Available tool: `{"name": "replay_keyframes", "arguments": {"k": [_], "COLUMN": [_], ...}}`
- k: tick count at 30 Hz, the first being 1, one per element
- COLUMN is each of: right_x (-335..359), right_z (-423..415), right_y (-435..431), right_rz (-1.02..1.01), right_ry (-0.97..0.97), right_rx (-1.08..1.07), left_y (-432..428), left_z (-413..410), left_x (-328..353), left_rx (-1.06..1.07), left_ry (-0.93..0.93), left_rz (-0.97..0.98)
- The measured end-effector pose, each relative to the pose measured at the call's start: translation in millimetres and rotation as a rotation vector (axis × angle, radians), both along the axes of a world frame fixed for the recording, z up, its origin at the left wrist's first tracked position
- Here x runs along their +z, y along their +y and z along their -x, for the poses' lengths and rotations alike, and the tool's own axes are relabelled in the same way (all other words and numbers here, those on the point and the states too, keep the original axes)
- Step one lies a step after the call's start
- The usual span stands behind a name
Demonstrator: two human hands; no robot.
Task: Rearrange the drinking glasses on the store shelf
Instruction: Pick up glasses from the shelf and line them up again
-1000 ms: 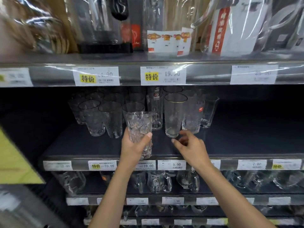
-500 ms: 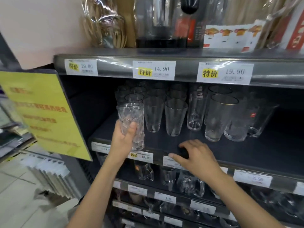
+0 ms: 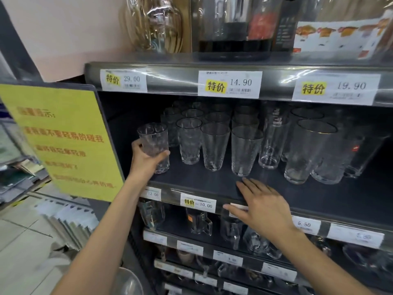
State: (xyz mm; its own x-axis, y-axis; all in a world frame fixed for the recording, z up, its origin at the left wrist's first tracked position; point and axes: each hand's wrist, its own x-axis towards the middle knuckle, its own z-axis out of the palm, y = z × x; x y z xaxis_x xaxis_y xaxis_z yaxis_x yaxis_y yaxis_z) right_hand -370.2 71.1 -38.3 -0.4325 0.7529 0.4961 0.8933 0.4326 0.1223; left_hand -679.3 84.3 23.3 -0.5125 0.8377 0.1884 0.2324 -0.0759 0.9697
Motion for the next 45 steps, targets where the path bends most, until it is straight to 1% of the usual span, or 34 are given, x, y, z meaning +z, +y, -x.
{"name": "replay_keyframes", "arguments": {"k": [8,16,24,32,45], "right_x": [-4.3,-4.9,-7.5,-9.6,-7.9], "right_z": [0.9,1.8,1.8,2.1,3.1], "right_y": [0.4,-0.3,-1.0,-0.3,-1.6], "right_rz": [-0.047,-0.081,-0.102,-0.115,-0.089], "right_ry": [0.024,0.034,0.051,0.065,0.070], "right_rx": [-0.006,-0.012,-0.021,-0.022,-0.038], "left_y": [37.3,46.9,48.3,51.5,53.0], "left_z": [16.0,22.3,23.8,26.2,28.1], "left_x": [-10.5,-8.4,-10.1,-14.9,-15.8], "left_rx": [-0.056,-0.166,-0.195,-0.156,-0.171], "left_ry": [-0.041,0.009,-0.008,-0.051,-0.027], "left_rz": [-0.027,-0.009,-0.004,0.009,0.029]}}
